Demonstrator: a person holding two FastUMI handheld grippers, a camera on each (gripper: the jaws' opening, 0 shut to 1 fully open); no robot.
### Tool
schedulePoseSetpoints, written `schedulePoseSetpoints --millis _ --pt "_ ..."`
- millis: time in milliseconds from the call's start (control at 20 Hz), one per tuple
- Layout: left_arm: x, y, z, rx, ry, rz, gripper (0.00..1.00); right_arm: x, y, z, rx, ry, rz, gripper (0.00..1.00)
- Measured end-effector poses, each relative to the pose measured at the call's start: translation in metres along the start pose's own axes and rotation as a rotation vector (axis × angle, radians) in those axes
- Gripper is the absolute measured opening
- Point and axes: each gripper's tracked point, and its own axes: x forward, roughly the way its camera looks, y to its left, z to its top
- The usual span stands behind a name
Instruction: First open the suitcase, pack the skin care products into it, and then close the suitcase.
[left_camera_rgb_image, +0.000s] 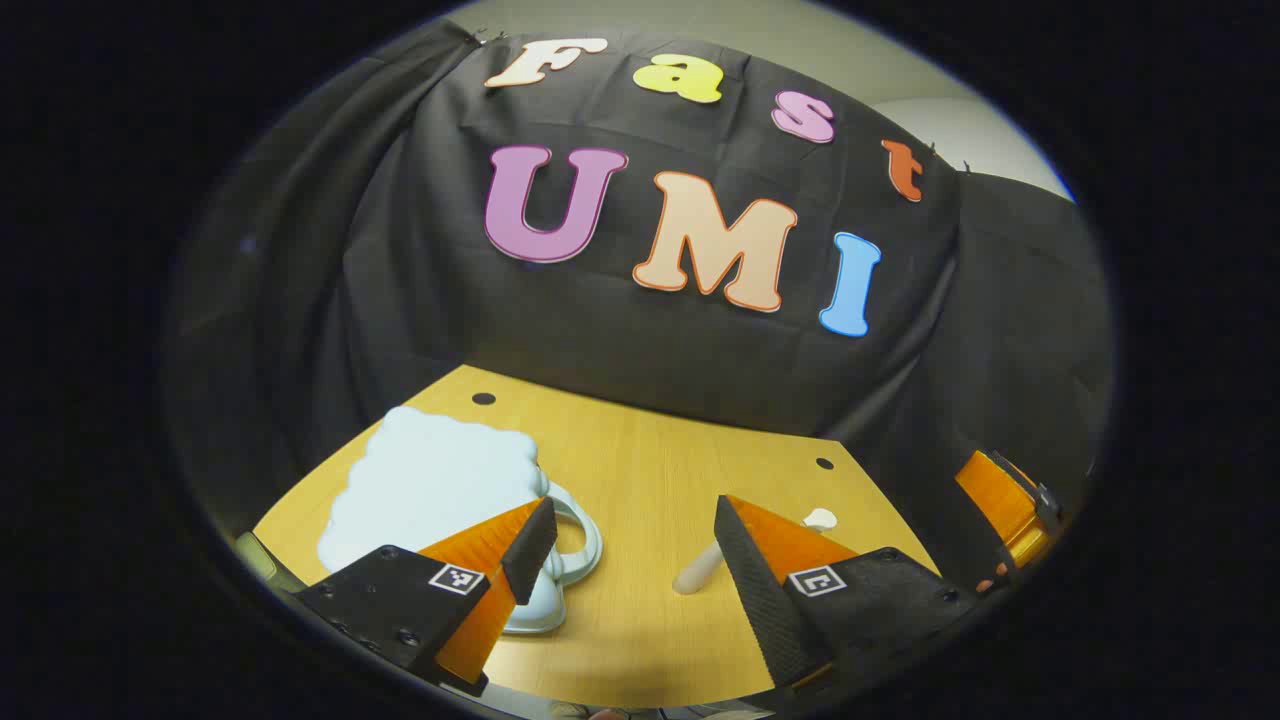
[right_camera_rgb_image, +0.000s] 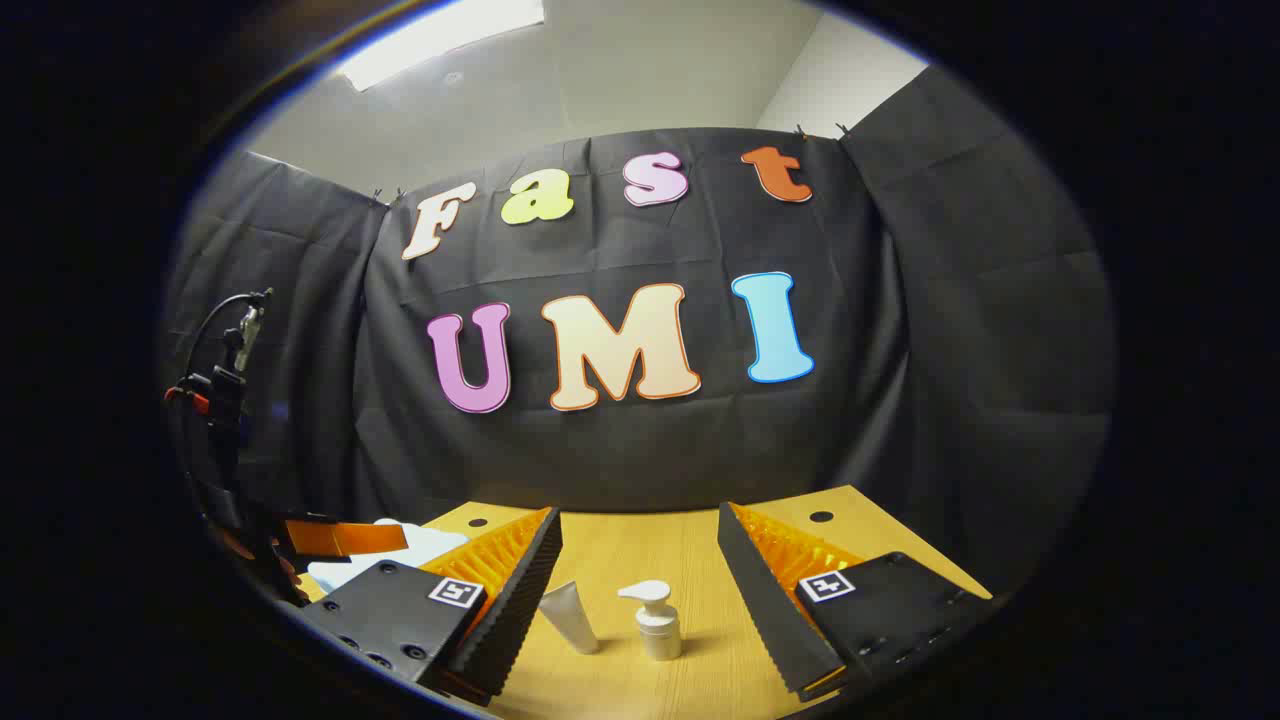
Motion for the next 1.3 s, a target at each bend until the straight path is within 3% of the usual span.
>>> schedulePoseSetpoints --millis 300,500,800,1000,1300 --pt "0.034 0.003 -0.004 0.034 0.11 -0.006 0.94 0.009 -0.011 -0.014 0.012 0.037 -0.008 0.98" --pt "0.064 0.007 -0.009 -0.002 0.221 -0.007 0.94 0.013 -0.019 -0.024 0.011 0.06 -0.011 0.98" --pt "0.113 0.017 -0.006 0.027 0.315 0.01 0.84 0.025 -0.037 -0.033 0.0 0.081 -0.021 0.98" --pt "0.134 0.021 -0.03 0.052 0.468 0.055 0.8 0.031 -0.05 -0.04 0.011 0.096 -0.028 0.98" --pt "0.151 0.036 -0.072 -0.029 0.701 0.145 0.76 0.033 -0.066 -0.054 0.036 0.119 -0.045 0.98"
